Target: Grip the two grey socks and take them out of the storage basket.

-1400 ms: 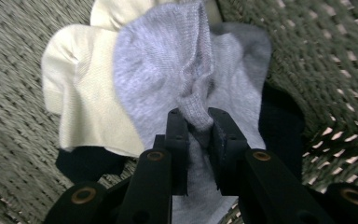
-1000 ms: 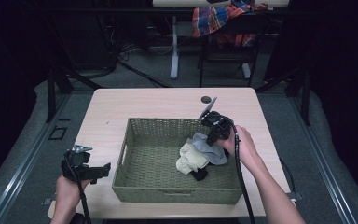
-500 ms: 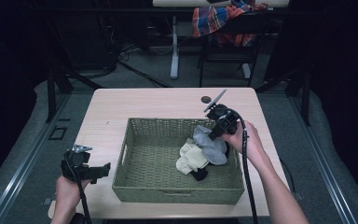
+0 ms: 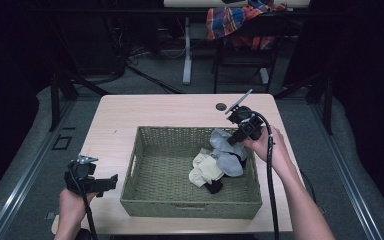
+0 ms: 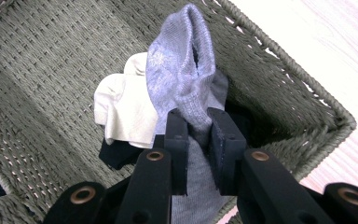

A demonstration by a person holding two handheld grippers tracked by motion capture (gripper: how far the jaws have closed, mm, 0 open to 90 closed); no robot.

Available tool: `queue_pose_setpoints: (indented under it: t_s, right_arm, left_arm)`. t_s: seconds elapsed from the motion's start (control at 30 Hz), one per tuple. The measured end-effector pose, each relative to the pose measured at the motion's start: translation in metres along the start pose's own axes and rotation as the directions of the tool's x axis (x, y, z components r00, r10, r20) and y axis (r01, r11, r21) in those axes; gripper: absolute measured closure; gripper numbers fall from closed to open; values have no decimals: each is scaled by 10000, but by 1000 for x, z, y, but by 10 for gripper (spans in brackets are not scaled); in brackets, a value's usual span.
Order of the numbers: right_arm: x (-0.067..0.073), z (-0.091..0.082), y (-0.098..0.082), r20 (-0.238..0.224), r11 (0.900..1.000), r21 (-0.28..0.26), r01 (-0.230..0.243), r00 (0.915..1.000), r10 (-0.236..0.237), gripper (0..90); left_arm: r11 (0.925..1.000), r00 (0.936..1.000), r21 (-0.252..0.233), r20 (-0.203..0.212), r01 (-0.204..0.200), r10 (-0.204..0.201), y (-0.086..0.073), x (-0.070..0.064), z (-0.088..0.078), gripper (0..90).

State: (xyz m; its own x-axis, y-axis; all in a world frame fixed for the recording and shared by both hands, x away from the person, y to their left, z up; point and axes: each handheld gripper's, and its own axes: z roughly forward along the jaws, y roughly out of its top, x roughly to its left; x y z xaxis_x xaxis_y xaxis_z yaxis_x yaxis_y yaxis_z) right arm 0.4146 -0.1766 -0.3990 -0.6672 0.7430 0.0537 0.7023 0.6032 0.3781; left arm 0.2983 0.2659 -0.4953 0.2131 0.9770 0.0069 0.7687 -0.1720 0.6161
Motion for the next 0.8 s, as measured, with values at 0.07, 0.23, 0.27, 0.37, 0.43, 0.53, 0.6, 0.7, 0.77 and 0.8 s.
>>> queue_pose_setpoints:
  t_s: [0.07,0.23,0.27,0.37,0.43,0.53,0.6,0.7,0.77,0.8]
  right_arm:
    - [-1,-3,-1,29,10000,-42,-47,10000,47,793]
    - [-4,-13,-4,109,9998,-185,-111,9999,114,793]
    - [-4,-13,-4,109,9998,-185,-111,9999,114,793]
    - [-6,-20,-7,176,9992,-356,-164,9997,170,793]
    - [-7,-24,-8,219,9991,-376,-176,9996,184,793]
    - [-10,-27,-9,342,9988,-444,-212,9992,227,793]
    - [-13,-30,-11,442,9986,-450,-271,9986,291,793]
    - [-17,-35,-13,518,9978,-541,-373,9979,401,793]
    - [-19,-39,-16,548,9967,-663,-470,9972,507,793]
    - [-21,-42,-17,600,9966,-681,-464,9969,505,793]
  left_arm:
    - [10000,10000,22,9,4,-4,0,0,0,11]
    - [10000,10000,32,-17,-76,76,0,-3,-1,10]
    - [10000,10000,32,-17,-76,76,0,-3,-1,10]
    - [10000,10000,-18,-32,-6,6,0,-2,-1,10]
    - [10000,10000,45,8,-31,31,0,-2,-1,10]
    - [9999,9999,63,13,-116,116,0,-3,0,10]
    - [9999,9999,68,2,-101,101,0,-3,0,10]
    - [9999,10000,94,6,-69,69,0,-2,0,10]
    - [9999,10000,75,-12,-94,94,0,-3,0,10]
    - [9999,10000,77,-10,-92,92,0,-3,0,10]
